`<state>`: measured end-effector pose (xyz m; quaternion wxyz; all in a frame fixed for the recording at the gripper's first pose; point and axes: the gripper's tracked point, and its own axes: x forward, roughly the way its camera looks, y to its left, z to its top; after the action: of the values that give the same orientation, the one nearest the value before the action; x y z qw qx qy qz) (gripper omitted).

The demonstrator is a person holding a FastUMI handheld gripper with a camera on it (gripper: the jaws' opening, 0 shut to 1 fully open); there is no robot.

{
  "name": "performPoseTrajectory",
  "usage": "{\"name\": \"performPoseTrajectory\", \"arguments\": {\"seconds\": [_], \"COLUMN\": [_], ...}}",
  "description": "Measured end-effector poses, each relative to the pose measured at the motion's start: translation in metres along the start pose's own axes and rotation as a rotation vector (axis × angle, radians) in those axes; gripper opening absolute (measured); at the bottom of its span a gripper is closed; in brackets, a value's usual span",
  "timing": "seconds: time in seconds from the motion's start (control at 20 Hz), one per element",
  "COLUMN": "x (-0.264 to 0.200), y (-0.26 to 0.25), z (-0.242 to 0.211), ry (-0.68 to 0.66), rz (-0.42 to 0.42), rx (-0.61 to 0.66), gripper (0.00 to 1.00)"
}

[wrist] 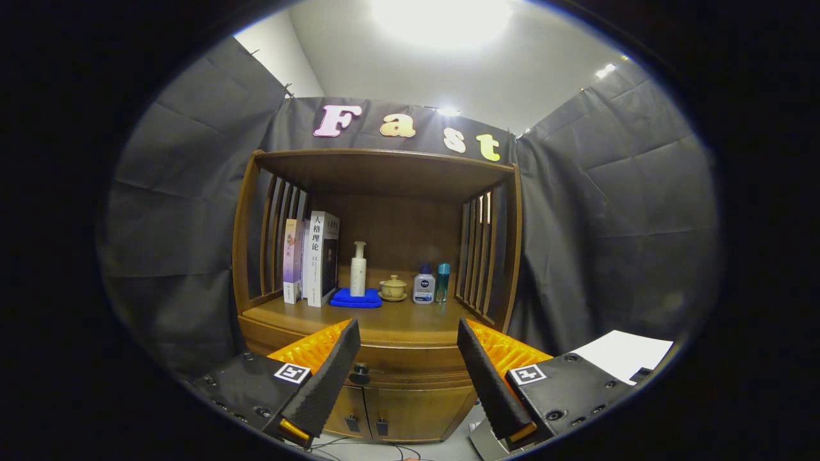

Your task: Pull open the drawer, take out the items inside it, and place them on the countertop above the cabinet.

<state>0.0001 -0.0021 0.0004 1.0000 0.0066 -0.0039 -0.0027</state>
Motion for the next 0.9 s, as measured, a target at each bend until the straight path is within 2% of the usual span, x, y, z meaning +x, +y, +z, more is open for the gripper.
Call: {"name": "performPoseTrajectory", "arguments": {"seconds": [0.5,0.9], "x": [0.006,0.053], "y": [0.009,0.032], "z": [0.002,-0.016], "ry": [-0.006,0.014], "rz": [0.015,0.028], "rx": [0.039,0.005], "gripper": [0.97,0.97]}}
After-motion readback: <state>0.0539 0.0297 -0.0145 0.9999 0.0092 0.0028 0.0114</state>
